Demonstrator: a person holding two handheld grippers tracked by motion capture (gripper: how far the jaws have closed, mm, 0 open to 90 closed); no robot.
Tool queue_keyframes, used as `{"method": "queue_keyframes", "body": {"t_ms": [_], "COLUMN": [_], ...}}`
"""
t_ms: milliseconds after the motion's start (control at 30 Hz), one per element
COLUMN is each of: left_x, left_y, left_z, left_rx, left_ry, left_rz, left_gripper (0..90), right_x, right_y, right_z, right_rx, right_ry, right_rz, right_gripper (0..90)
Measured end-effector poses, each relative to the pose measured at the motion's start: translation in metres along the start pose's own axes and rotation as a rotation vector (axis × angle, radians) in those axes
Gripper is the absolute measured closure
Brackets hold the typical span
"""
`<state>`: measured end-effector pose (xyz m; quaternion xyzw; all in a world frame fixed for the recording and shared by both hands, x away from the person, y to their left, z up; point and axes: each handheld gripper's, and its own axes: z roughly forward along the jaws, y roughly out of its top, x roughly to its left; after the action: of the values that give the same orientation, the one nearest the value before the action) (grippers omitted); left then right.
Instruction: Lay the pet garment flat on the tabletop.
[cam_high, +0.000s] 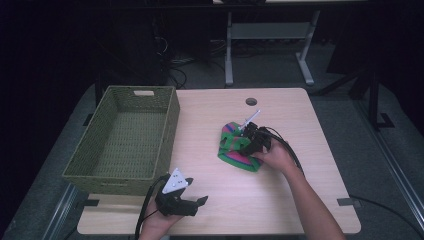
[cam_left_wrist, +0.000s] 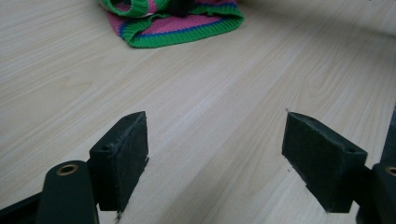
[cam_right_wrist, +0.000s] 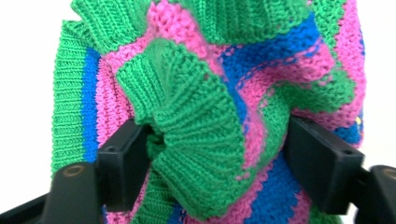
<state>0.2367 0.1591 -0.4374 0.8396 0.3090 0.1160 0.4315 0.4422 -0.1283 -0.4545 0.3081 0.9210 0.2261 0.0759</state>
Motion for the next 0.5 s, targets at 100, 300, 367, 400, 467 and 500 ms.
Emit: {"method": "queue_keyframes", "body": {"t_ms": [100, 300, 367, 400, 467, 500], "left_x": [-0.001, -0.0004, -0.0003, -0.0003, -0.0006, -0.0005], "left_y": [-0.0001, 0.0001, 0.0001, 0.0001, -0.0001, -0.0001], "left_z": [0.0, 0.0005, 0.0007, 0.0007, 0.0003, -0.0004], "left_rx": [-0.005, -0.004, -0.003, -0.003, -0.005, -0.001], "left_ry": [0.0, -0.001, -0.001, 0.0, 0.0, 0.0], "left_rz": [-0.005, -0.002, -0.004, -0.003, -0.003, 0.001], "left_gripper": [22.2, 22.2, 22.2, 22.2, 22.2, 22.2], "right_x": [-0.0005, -0.0043, -0.0055, -0.0069, -0.0076, -0.008], "right_y": [-0.0012, -0.0026, -0.0032, -0.004, -0.0043, -0.0045], "right_z": [-0.0012, -0.0024, -0.0033, -0.0037, -0.004, -0.0044], "right_rx": [-0.005, -0.018, -0.023, -0.027, -0.028, -0.029], "right_ry": [0.0, -0.001, 0.001, -0.002, -0.003, -0.005], "right_rz": [0.004, 0.011, 0.019, 0.017, 0.017, 0.021], "right_gripper": [30.4, 38.0, 41.3, 44.6, 46.5, 47.6]}}
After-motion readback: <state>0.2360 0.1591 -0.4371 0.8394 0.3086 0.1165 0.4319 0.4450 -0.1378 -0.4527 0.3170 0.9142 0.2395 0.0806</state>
